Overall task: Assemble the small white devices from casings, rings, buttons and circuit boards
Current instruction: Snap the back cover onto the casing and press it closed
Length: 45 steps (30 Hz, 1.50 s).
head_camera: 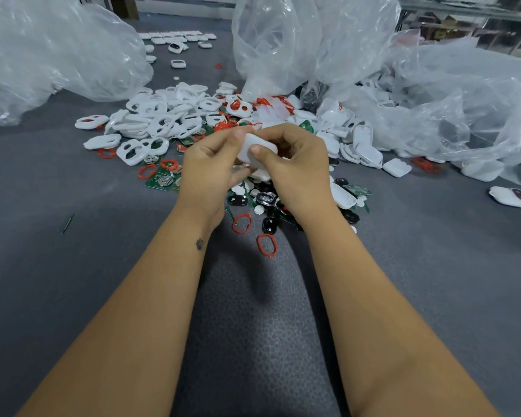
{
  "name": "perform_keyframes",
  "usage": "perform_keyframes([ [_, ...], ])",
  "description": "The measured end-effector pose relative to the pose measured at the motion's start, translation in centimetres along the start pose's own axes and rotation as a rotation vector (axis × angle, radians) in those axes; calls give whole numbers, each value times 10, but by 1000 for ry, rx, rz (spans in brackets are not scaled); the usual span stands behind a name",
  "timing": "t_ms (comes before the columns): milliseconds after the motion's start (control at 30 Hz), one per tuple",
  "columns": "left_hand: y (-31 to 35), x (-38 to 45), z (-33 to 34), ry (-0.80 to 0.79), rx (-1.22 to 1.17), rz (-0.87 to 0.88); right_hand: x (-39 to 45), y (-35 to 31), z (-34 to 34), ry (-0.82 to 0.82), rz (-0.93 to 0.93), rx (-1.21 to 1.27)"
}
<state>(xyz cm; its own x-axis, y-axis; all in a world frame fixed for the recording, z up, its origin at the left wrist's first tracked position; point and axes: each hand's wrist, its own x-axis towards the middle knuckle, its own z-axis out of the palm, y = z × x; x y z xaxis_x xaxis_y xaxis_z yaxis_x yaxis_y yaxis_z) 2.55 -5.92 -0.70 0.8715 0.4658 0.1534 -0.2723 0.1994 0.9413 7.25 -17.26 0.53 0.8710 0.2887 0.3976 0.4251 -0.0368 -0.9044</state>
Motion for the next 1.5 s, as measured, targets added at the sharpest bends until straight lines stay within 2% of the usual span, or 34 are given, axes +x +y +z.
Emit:
perform_keyframes([
  [67, 2, 1, 0, 9, -77, -78, 2, 1, 0, 16, 23, 68],
  [267, 3, 3, 1, 41, -74, -210, 2, 1, -2, 1, -42, 147],
  [400, 2, 3, 0, -44, -159, -101, -1, -1, 1, -44, -64, 5],
  [600, -2, 4, -6, -73, 67, 10, 1, -3, -5, -13, 28, 12],
  [800, 0, 4, -4, -56, -62, 56, 5, -1, -5, -32, 161, 172],
  [933, -1, 3, -3, -60, 3, 111, 5, 0, -5, -66, 234, 179],
  [1233, -3, 5, -4, -130, -31, 109, 2, -2, -5, -18, 171, 204],
  [1500, -4, 6, -4, -59, 19, 92, 2, -3, -1, -58, 231, 273],
])
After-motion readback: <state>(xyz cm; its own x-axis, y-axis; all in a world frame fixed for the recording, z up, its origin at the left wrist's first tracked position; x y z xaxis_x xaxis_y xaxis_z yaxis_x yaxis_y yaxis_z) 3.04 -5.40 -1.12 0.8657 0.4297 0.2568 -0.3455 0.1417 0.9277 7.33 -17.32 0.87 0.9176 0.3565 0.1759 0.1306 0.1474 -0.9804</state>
